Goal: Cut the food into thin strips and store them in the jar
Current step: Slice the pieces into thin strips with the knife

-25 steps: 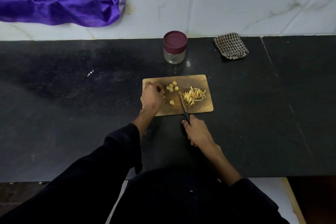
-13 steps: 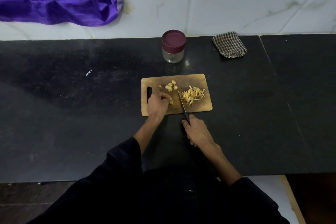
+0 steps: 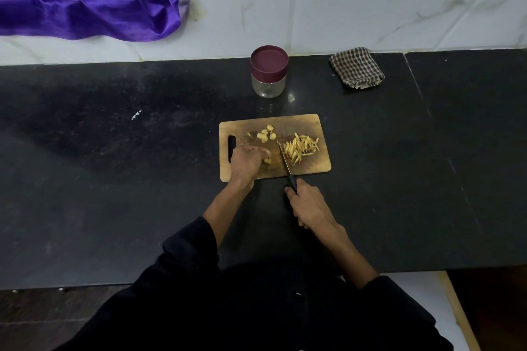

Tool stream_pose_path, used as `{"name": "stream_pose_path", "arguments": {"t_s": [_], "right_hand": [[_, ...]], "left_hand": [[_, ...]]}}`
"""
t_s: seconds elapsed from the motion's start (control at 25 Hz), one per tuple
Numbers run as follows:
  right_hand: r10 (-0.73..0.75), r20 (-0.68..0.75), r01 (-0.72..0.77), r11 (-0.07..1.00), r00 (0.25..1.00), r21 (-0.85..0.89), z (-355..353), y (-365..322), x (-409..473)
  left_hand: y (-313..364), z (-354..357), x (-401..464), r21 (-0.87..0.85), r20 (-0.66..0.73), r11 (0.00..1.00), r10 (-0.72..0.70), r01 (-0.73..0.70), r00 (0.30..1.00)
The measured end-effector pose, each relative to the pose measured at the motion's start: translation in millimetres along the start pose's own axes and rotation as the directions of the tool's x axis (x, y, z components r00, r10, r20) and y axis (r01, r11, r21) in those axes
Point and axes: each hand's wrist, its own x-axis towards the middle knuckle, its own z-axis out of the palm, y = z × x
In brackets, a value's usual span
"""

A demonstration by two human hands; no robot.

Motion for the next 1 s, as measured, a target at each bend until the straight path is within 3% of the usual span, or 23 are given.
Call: {"name": "stream_pose_path", "arguments": {"t_s": [0.08, 0.2, 0.4, 0.8, 1.0], "right_hand": [[0.0, 0.004, 0.0, 1.0, 1.0, -0.005, 0.7, -0.2, 0.2], [0.007, 0.015, -0.006, 1.0, 1.0, -0.007, 0.7, -0.4, 0.5], [-0.001, -0.004, 0.001, 1.0, 1.0, -0.005, 0.5, 0.9, 0.7], [-0.002, 0.001, 0.002, 1.0, 1.0, -0.027, 3.5, -0.9, 0.6], [0.004, 0.046, -0.003, 1.0, 0.999, -0.021, 8.1, -2.1, -3.6]], "left_hand": [[-1.3, -0.8, 2.3, -0.024, 0.002, 0.999, -0.037, 0.037, 0.999], [-8.8, 0.0, 7.4, 0.121, -0.026, 0.992, -0.031, 0.034, 0.999], [-9.6, 2.3, 2.9, 0.35, -0.047, 0.932, 0.12, -0.096, 0.992], [-23.5, -3.6, -6.7, 0.418, -0.038, 0.852, 0.362, -0.314, 0.932], [-35.7, -1.2, -4.3, 0.454, -0.009, 0.813, 0.412, -0.364, 0.911]]}}
